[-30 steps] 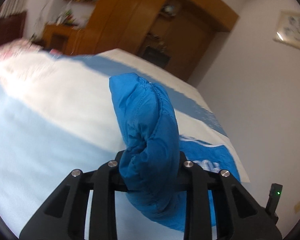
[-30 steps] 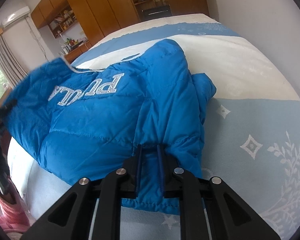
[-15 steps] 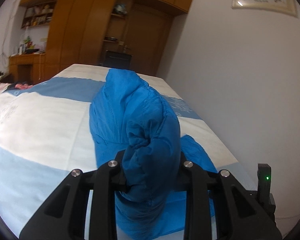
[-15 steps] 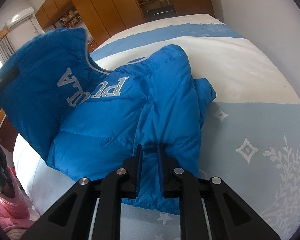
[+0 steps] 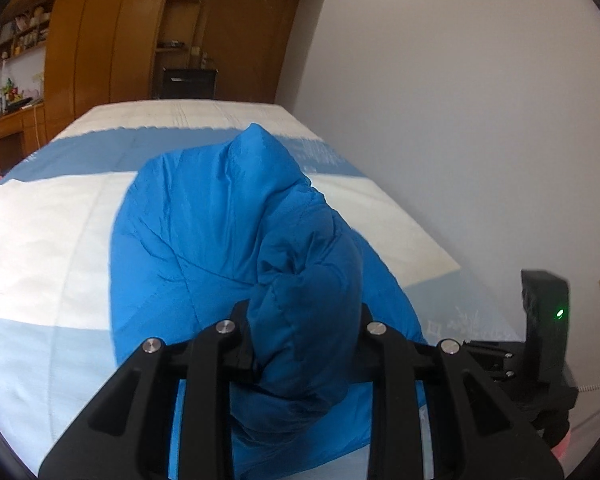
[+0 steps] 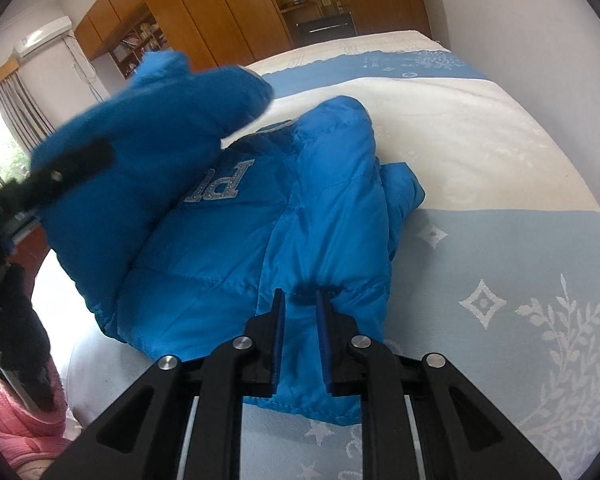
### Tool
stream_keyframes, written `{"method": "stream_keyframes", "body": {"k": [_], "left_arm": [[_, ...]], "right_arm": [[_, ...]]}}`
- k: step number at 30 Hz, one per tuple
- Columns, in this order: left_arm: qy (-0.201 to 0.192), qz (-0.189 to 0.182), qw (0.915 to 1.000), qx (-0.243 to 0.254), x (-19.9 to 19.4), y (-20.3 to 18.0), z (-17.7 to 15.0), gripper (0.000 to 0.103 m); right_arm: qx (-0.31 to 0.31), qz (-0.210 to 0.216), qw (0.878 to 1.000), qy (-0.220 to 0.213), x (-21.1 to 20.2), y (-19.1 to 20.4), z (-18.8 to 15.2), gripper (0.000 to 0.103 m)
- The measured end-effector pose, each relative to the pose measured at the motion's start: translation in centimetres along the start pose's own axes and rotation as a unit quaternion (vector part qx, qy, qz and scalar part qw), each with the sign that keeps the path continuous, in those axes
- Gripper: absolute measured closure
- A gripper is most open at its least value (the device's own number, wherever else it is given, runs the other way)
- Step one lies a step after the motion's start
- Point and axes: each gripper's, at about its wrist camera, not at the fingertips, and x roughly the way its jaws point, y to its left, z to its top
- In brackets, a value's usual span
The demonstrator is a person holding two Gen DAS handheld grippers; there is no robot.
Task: Fold large clothes
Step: 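Fold the held jacket side with the left tool over toward the right tool, then open both tools to release the folded jacket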
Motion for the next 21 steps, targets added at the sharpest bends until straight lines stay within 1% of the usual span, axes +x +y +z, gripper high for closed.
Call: {"method": "stream_keyframes", "body": {"k": [5,9,14,19,21], "left_arm": [[0.017,-0.012,0.9998,0.006,2.2,0.2,-1.5,0.077],[0.025,-0.018,0.9994,0.018,3.6,0.1,-3.4,0.076],[0.027,-0.015,0.9990,0.033,4.3,-0.5,-5.3,0.075],[0.037,-0.017,0.9988,0.029,4.5,-0.9,-5.3,0.073],[0.046,-0.028,0.9985,0.010,3.9,-0.5,-4.8,0.072]], "right_arm": [[0.003,0.007,1.000,0.003,0.4,-0.4,0.0,0.088],[0.006,0.013,1.000,0.004,0.6,-0.7,0.1,0.088],[0.009,0.015,1.000,0.007,0.9,-1.1,0.1,0.088],[0.014,0.014,1.000,0.015,1.0,-1.2,0.5,0.088],[0.016,0.015,1.000,0.022,0.8,-1.2,0.9,0.085]]}}
